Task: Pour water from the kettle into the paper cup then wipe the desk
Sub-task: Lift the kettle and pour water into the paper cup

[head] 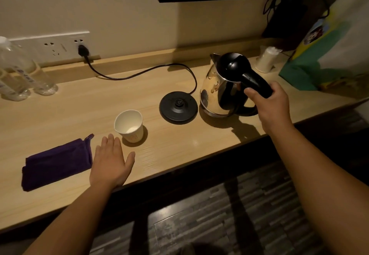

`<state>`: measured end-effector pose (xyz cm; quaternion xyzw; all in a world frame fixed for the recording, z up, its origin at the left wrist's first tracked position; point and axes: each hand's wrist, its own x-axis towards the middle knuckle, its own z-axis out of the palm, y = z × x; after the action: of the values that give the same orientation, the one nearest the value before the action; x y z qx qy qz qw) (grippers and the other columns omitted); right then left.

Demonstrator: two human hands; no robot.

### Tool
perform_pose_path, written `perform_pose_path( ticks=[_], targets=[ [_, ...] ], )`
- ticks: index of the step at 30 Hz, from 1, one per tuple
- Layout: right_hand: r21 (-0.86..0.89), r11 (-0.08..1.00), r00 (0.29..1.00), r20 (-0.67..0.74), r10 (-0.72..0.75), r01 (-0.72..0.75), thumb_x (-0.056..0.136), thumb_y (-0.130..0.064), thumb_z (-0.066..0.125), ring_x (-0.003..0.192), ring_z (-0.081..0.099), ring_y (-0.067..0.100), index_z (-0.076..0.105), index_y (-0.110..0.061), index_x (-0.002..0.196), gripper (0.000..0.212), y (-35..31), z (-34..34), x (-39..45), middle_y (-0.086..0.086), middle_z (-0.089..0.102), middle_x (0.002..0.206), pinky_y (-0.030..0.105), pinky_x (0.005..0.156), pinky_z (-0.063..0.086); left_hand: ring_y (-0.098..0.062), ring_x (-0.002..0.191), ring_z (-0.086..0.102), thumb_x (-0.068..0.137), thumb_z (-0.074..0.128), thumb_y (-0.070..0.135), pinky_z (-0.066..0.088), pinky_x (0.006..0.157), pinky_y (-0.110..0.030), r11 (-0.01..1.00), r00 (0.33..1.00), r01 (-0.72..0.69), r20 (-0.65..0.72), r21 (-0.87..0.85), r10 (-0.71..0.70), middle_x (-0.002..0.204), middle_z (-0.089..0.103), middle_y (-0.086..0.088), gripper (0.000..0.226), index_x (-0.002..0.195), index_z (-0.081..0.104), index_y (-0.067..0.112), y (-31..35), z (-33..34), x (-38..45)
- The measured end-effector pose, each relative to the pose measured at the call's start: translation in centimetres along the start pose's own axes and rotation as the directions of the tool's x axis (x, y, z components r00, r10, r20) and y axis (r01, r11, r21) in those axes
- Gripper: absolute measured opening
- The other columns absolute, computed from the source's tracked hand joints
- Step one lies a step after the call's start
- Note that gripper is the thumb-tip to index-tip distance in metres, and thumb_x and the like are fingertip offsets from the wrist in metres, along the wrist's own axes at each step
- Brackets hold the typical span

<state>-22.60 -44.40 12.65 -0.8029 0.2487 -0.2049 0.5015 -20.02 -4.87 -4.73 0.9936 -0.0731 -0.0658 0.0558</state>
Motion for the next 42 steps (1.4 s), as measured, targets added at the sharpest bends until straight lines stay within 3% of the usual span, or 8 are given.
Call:
perform_pose_path(
  ticks=[7, 13, 17, 21, 32, 38, 42],
  targets=[
    [-0.104, 0.98, 0.961, 0.237, -0.139, 0.168, 0.079, -0.032, 0.074, 0.086, 0.054, 0.002, 0.055, -0.025, 0.104, 0.033, -5.2, 2.6, -1.7, -0.013, 0.057, 0.093, 0.02, 0.065, 0.042, -0.029, 0.149, 0.002, 0.094, 0.019, 0.061, 0.008, 0.12, -0.045, 0.999, 0.999, 0.029, 0.033, -0.02, -0.029, 0.162, 0.009, -0.015, 0.081, 0.152, 0.016, 0.005, 0.4, -0.5, -0.2],
    [-0.288, 0.884, 0.829, 0.533, -0.17, 0.367, 0.076, -0.03, 0.077, 0.092, 0.057, 0.016, 0.059, -0.021, 0.11, 0.039, -9.2, 6.4, -2.7, -0.003, 0.062, 0.097, 0.027, 0.072, 0.044, -0.027, 0.149, -0.004, 0.093, 0.015, 0.062, 0.001, 0.121, -0.043, 0.999, 0.998, 0.041, 0.05, -0.016, -0.04, 0.162, 0.003, -0.013, 0.082, 0.153, 0.01, 0.007, 0.1, -0.2, -0.2],
    [-0.398, 0.762, 0.747, 0.645, -0.164, 0.51, 0.075, -0.03, 0.076, 0.095, 0.056, 0.018, 0.058, -0.02, 0.117, 0.046, -11.8, 8.5, -3.4, -0.002, 0.06, 0.1, 0.029, 0.072, 0.046, -0.026, 0.149, -0.005, 0.093, 0.016, 0.063, -0.002, 0.12, -0.042, 0.999, 0.998, 0.042, 0.045, -0.034, -0.04, 0.163, 0.001, -0.012, 0.081, 0.154, 0.009, 0.009, 0.0, -0.1, -0.2],
    [-0.433, 0.677, 0.692, 0.704, -0.158, 0.595, 0.074, -0.029, 0.077, 0.09, 0.059, 0.02, 0.06, -0.021, 0.112, 0.042, -13.6, 9.6, -3.9, 0.001, 0.062, 0.098, 0.034, 0.072, 0.052, -0.026, 0.149, -0.005, 0.093, 0.016, 0.062, -0.001, 0.12, -0.042, 0.998, 0.999, 0.037, 0.033, -0.045, -0.035, 0.163, 0.0, -0.012, 0.08, 0.154, 0.007, 0.01, -0.1, 0.0, -0.2],
    [-0.438, 0.519, 0.606, 0.766, -0.212, 0.734, 0.073, -0.028, 0.078, 0.088, 0.053, 0.018, 0.061, -0.019, 0.118, 0.049, -16.4, 12.3, -4.7, -0.001, 0.057, 0.098, 0.033, 0.07, 0.049, -0.026, 0.149, -0.007, 0.094, 0.014, 0.062, -0.005, 0.12, -0.042, 0.998, 0.999, 0.025, 0.025, -0.055, -0.023, 0.162, -0.003, -0.012, 0.08, 0.154, 0.003, 0.009, -0.2, 0.2, -0.2],
    [-0.422, 0.435, 0.548, 0.808, -0.218, 0.796, 0.075, -0.03, 0.077, 0.08, 0.052, 0.018, 0.063, -0.018, 0.114, 0.043, -17.5, 13.4, -4.5, -0.001, 0.057, 0.09, 0.022, 0.055, 0.04, -0.025, 0.148, -0.01, 0.095, 0.015, 0.061, -0.005, 0.12, -0.042, 0.996, 0.999, 0.028, 0.025, -0.082, -0.026, 0.162, -0.006, -0.012, 0.079, 0.154, 0.002, 0.009, -0.3, 0.3, -0.3],
    [-0.426, 0.362, 0.517, 0.831, -0.206, 0.829, 0.076, -0.032, 0.076, 0.08, 0.054, 0.021, 0.063, -0.016, 0.115, 0.044, -18.0, 13.8, -4.4, 0.002, 0.059, 0.089, 0.024, 0.054, 0.04, -0.025, 0.148, -0.01, 0.095, 0.016, 0.06, -0.006, 0.12, -0.041, 0.995, 0.999, 0.029, 0.019, -0.093, -0.027, 0.163, -0.005, -0.011, 0.079, 0.154, 0.002, 0.009, -0.3, 0.3, -0.3]
  ],
)
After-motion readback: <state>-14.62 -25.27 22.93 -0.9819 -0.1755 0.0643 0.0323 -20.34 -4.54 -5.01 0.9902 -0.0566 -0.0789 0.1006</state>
